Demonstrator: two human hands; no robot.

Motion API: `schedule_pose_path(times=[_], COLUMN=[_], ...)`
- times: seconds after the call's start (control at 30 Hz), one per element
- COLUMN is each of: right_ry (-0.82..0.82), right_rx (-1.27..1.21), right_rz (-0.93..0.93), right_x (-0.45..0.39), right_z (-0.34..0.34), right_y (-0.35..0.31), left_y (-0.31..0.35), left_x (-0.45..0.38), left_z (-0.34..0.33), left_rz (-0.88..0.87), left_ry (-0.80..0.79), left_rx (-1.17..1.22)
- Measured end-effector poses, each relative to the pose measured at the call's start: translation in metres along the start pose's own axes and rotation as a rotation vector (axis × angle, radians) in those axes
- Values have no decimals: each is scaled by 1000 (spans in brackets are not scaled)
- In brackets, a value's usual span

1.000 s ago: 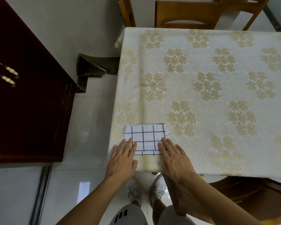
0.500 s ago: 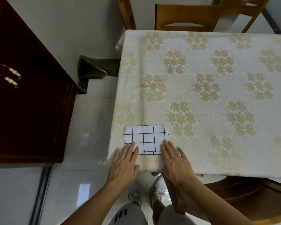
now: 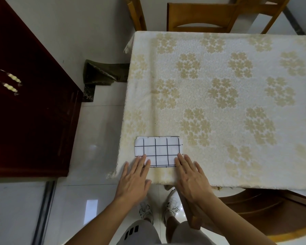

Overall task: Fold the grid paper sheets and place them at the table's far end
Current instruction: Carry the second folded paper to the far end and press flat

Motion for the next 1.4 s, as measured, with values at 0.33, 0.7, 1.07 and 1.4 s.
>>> schedule_pose_path(times=[0.33,0.7,1.07,1.4], right_ry=[103,96,109,-3], right_rx=[16,7,-16,-107], right_rz=[108,113,46,-39], right_x=[4,6,-4,-32], right_z=[0,3,24,23], right_y=[-25,-27,-21,0], left_y=[17,18,13,22], left_x=[18,23,13,-7], left_z=[-2,-1,7,15], left_rz=[20,20,34,30], left_ry=[-63,-99,-81,-149], left_rx=[41,57,41,23])
Point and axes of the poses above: each hand's wrist, its own x-axis away from the middle knuckle, its own z-axis out of the back of the hand, y = z × x, the point moved 3 cm from there along -x, towards the middle knuckle, and after that the axes turned 9 degrees about z, right-handed, at the moved point
